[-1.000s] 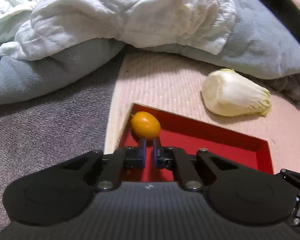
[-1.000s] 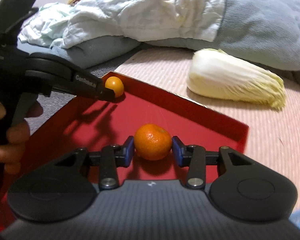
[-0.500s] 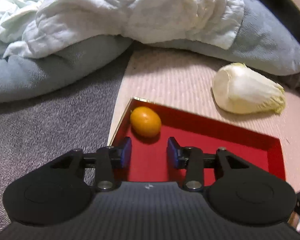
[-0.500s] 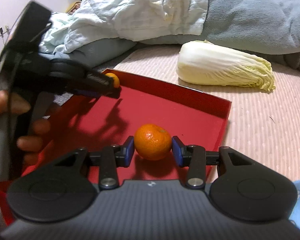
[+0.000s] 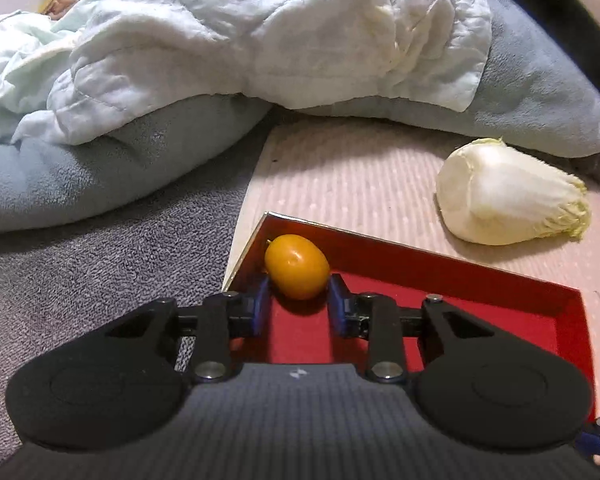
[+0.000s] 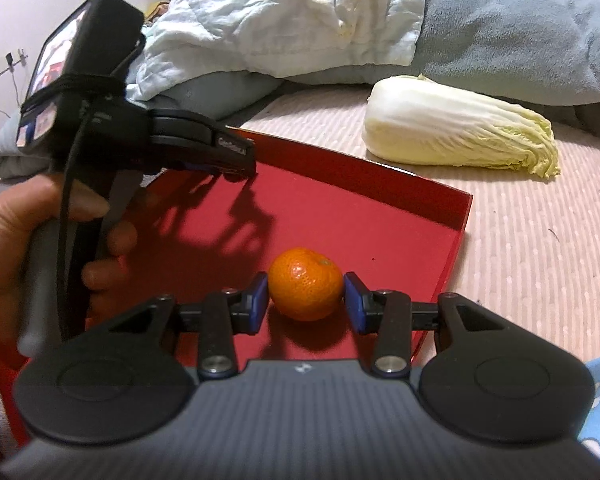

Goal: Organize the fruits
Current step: 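Carry the yellow tomato and the mandarin over the blue plate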

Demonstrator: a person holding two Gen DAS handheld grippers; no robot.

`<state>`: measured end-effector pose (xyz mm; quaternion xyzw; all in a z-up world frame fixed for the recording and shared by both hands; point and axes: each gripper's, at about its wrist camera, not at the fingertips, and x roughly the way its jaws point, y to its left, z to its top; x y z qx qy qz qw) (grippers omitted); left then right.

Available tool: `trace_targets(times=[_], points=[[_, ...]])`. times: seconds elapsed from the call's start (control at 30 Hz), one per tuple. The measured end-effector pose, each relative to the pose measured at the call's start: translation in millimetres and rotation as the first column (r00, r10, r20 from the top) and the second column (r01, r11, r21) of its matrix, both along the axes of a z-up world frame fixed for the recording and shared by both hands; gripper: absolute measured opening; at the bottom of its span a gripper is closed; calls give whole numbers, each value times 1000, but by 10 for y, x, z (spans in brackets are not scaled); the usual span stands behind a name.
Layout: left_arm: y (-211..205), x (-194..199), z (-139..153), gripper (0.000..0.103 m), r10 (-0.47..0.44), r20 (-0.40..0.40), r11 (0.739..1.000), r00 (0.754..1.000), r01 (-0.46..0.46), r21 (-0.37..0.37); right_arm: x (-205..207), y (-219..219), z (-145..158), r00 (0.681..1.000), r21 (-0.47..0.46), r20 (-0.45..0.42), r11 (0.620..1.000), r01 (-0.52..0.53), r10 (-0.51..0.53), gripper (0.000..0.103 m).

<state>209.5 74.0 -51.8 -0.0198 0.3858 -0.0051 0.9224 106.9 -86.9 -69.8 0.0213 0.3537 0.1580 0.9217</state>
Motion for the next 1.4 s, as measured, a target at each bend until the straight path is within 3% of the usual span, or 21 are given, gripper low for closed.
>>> trace_targets(times=[0.77,1.1,1.2,1.4], points=[[-291,-762,528,36,-135,59,990,989,131,58,-613,-66,351,999,-50,48,999,10,-8,43],[-669,-1104,827,36,-199,121,979,973,193,62,-1041,-394,618,993,-83,103,994,72,-64,43],[-787,-1215,891,36,-210,128,978,969,208,31,-1156,-540,685,989,-94,119,990,101,-90,43],[-1217,-1524,916,36,-300,139,953,944,302,2,-1414,-959,697,973,-99,144,976,196,-180,44]])
